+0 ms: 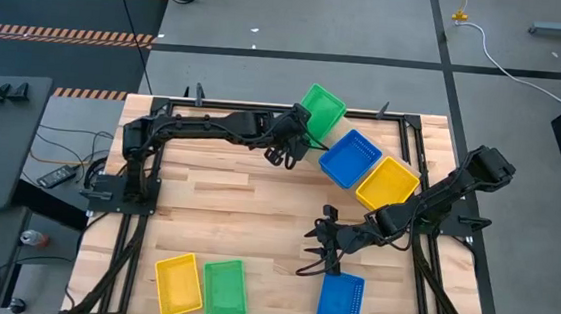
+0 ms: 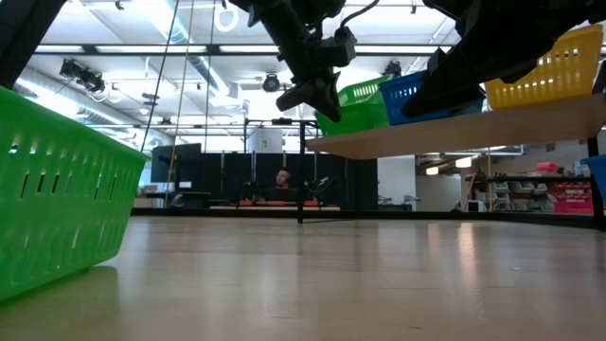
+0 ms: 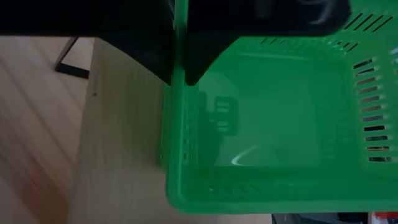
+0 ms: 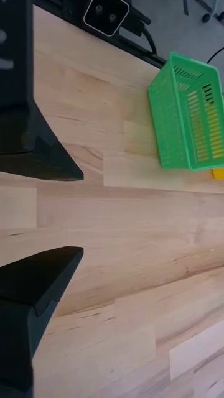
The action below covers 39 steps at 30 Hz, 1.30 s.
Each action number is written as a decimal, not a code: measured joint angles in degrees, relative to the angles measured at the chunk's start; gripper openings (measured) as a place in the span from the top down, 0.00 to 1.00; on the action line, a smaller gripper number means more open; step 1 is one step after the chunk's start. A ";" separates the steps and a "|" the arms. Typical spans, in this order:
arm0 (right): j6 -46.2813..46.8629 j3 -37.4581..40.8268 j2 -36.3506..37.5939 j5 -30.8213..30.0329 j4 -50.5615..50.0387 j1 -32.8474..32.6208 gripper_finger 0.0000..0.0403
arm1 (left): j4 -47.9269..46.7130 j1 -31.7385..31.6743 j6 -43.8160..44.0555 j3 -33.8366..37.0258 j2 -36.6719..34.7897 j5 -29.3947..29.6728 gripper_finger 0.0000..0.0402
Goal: Stack baskets on shelf by color
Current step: Stack the top green bin on top of the green bin on the shelf
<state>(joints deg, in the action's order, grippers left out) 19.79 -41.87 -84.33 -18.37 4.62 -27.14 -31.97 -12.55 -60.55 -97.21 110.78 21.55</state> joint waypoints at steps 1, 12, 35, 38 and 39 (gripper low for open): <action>0.00 0.00 0.00 0.01 -0.02 0.00 0.53 | -0.04 0.06 0.02 0.00 0.00 0.28 0.95; 0.02 0.00 0.00 0.00 -0.02 0.00 0.53 | -0.66 1.30 0.96 0.00 -0.04 6.76 0.73; 0.20 0.00 0.00 0.00 -0.02 -0.02 0.53 | -0.90 1.72 2.90 0.00 -0.20 10.24 0.68; 0.17 0.00 0.00 -0.02 -0.02 -0.02 0.53 | -1.02 1.90 2.93 0.00 -0.20 10.21 0.68; 0.17 0.00 0.00 -0.02 -0.02 -0.02 0.53 | -1.02 1.97 2.93 0.00 -0.22 10.21 0.68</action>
<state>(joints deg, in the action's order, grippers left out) 19.97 -41.87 -84.33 -18.39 4.60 -27.16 -32.99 -10.58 -57.63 -97.21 110.56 31.77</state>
